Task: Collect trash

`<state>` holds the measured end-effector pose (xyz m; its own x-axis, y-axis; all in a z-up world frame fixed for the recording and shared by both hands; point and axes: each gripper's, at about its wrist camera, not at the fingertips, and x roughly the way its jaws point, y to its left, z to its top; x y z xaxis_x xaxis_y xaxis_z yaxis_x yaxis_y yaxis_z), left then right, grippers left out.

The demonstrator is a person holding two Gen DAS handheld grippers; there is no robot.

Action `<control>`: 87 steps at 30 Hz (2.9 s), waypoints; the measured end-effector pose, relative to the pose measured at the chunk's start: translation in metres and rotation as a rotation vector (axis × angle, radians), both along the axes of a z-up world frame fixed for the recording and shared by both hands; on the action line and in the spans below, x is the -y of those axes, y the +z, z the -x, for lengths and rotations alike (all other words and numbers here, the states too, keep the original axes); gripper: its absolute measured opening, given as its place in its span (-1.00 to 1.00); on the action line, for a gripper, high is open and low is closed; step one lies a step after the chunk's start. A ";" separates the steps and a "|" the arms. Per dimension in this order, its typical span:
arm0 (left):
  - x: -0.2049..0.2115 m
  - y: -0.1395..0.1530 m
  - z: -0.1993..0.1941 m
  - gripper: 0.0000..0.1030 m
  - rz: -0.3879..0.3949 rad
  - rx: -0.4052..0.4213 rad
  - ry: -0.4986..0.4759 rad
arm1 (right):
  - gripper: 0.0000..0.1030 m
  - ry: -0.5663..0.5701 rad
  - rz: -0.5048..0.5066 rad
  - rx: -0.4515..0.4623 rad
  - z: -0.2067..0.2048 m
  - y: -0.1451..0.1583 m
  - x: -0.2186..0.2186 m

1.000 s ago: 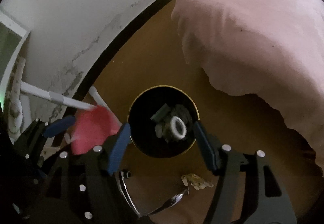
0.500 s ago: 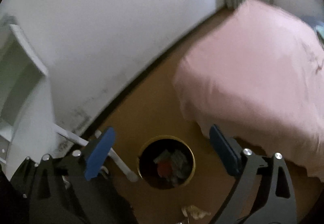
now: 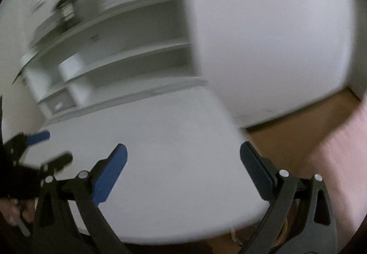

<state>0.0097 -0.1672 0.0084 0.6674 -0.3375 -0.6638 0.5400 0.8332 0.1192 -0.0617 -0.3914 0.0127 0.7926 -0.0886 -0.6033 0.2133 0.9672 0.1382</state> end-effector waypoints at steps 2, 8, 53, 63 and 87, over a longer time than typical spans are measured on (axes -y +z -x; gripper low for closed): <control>-0.046 0.003 -0.015 0.87 -0.014 0.033 0.139 | 0.85 0.083 0.016 0.001 -0.025 0.004 -0.038; -0.139 0.000 -0.032 0.87 0.030 0.008 0.354 | 0.85 0.242 0.058 0.010 -0.071 0.008 -0.122; -0.177 -0.025 -0.038 0.87 0.065 -0.044 0.419 | 0.85 0.258 0.068 -0.001 -0.064 -0.009 -0.132; -0.179 -0.026 -0.038 0.87 0.064 -0.041 0.420 | 0.85 0.260 0.069 0.001 -0.063 -0.009 -0.131; -0.176 -0.027 -0.035 0.87 0.060 -0.048 0.418 | 0.85 0.263 0.068 -0.001 -0.062 -0.010 -0.130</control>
<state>0.0447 0.0093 -0.0182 0.7242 -0.0834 -0.6845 0.1579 0.9864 0.0468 0.0008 -0.2611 0.0032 0.7934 0.0803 -0.6034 -0.0465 0.9964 0.0715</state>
